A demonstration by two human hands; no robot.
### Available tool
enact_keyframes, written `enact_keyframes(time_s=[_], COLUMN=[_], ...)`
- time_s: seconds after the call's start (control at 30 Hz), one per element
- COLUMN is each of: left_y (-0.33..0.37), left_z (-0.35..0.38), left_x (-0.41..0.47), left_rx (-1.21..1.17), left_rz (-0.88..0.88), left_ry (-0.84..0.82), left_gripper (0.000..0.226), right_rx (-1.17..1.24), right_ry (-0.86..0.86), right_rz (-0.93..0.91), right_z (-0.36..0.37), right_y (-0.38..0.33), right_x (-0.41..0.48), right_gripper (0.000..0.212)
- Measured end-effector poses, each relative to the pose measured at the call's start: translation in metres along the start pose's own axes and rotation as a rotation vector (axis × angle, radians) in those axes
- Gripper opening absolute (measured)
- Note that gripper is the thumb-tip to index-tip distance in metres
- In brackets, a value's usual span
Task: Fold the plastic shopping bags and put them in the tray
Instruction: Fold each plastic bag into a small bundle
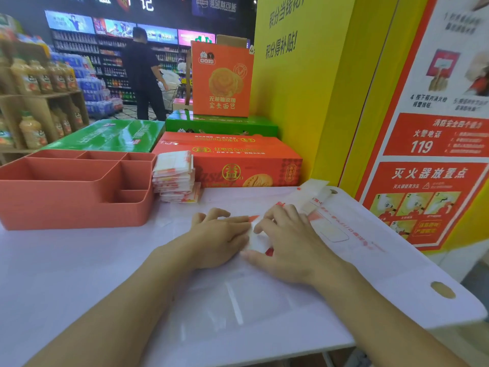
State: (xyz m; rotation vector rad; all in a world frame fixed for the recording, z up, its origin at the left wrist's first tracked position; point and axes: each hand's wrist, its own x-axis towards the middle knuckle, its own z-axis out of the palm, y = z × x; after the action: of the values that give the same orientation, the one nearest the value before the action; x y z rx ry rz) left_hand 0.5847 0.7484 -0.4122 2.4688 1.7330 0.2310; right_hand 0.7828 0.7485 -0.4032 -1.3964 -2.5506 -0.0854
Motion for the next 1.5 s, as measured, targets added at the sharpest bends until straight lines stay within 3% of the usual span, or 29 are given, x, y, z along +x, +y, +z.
enact_keyframes(time_s=[0.13,0.2,0.3,0.47,0.63,0.8,0.9,1.07,1.2,1.33,1.5], left_y=[-0.01,-0.012,-0.013,-0.016,-0.024,-0.022,-0.022,-0.014,-0.007,-0.002,0.007], left_z=[-0.007,-0.009,-0.013,-0.022,-0.016,-0.015,-0.012,-0.011,-0.008,-0.003,0.004], left_x=[-0.002,-0.002,-0.003,-0.013,-0.005,-0.005,-0.004,-0.002,0.0,0.006,0.012], left_rx=[-0.041,-0.062,-0.144,-0.22,-0.277,-0.33,-0.397,-0.472,-0.504,-0.427,-0.345], left_rz=[-0.03,-0.023,-0.002,0.043,0.076,0.071,0.051,0.031,-0.016,-0.078,-0.139], left_ry=[-0.002,-0.009,-0.006,-0.015,0.111,0.166,0.202,0.215,0.224,0.248,0.269], left_gripper=[0.043,0.043,0.045,0.074,0.035,0.029,0.025,0.005,0.006,0.009,0.026], right_rx=[0.055,0.04,0.066,0.221,0.501,0.734,0.749,0.738,0.621,0.671,0.591], right_ry=[-0.092,-0.048,0.071,0.158,0.154,0.141,0.099,0.123,0.142,0.111,0.041], right_rz=[-0.027,-0.052,-0.073,-0.009,0.069,0.163,0.221,0.303,0.329,0.368,0.418], right_z=[-0.003,-0.005,-0.008,-0.016,-0.023,-0.027,-0.028,-0.026,-0.023,-0.019,-0.016], right_y=[-0.002,-0.001,0.0,0.005,0.009,0.012,0.011,0.016,0.018,0.024,0.027], right_x=[0.001,0.0,-0.002,-0.006,-0.009,-0.008,-0.006,-0.001,0.002,0.004,0.005], right_gripper=[0.078,0.074,0.049,0.038,0.048,0.052,0.05,0.068,0.042,0.023,0.024])
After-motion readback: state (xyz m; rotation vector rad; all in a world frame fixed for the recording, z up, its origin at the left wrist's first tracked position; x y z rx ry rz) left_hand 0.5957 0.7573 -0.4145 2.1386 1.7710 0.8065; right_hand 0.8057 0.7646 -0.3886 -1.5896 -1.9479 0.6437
